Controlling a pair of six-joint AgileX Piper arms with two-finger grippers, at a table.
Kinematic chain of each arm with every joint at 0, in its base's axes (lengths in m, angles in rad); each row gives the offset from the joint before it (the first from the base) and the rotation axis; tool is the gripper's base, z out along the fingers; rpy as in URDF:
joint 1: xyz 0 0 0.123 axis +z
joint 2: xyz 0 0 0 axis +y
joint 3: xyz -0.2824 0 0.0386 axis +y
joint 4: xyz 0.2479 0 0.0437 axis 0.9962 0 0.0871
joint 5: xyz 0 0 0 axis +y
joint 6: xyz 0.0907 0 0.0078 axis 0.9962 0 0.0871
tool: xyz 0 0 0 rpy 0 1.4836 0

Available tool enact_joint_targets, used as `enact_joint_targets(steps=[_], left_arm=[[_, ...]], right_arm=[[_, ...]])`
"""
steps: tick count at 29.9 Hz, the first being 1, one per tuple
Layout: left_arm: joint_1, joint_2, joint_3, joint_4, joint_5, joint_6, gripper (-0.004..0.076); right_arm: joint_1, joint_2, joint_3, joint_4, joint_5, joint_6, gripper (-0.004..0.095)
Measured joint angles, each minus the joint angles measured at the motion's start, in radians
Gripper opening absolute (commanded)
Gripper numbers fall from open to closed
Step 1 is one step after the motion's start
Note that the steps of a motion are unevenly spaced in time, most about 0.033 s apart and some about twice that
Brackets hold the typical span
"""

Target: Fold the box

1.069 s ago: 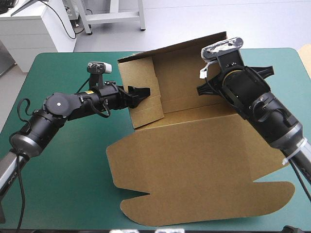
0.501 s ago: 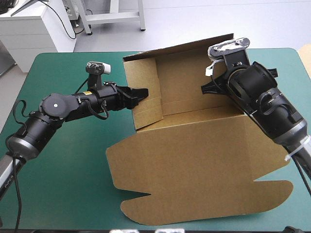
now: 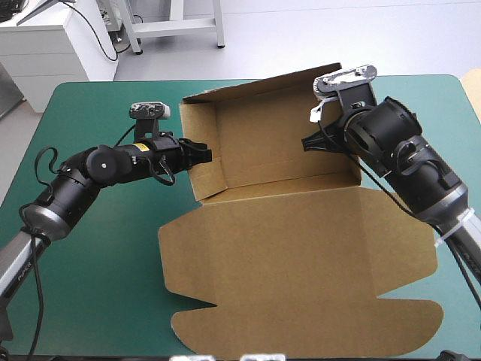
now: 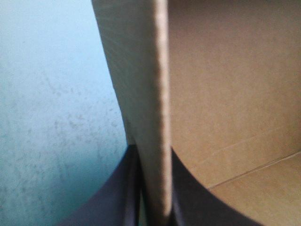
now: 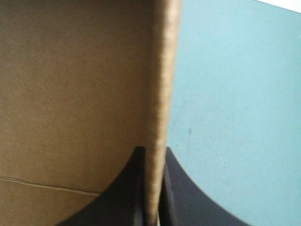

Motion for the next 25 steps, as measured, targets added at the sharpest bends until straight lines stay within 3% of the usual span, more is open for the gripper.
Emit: enact_joint_targets(steps=[7, 17, 25], left_arm=[[-0.006, 0.031, -0.062, 0.262, 0.152, -0.225, -0.0008], [-0.017, 0.303, -0.44, 0.456, 0.564, -0.372, -0.0008], [-0.07, 0.457, -0.54, 0.49, 0.613, -0.397, -0.0008]], right_arm=[[-0.043, 0.081, 0.0, 0.129, 0.0, -0.02, -0.002], [-0.174, 0.211, 0.0, 0.363, -0.002, -0.138, -0.0019], [-0.287, 0.283, 0.0, 0.442, -0.002, -0.227, -0.0021]])
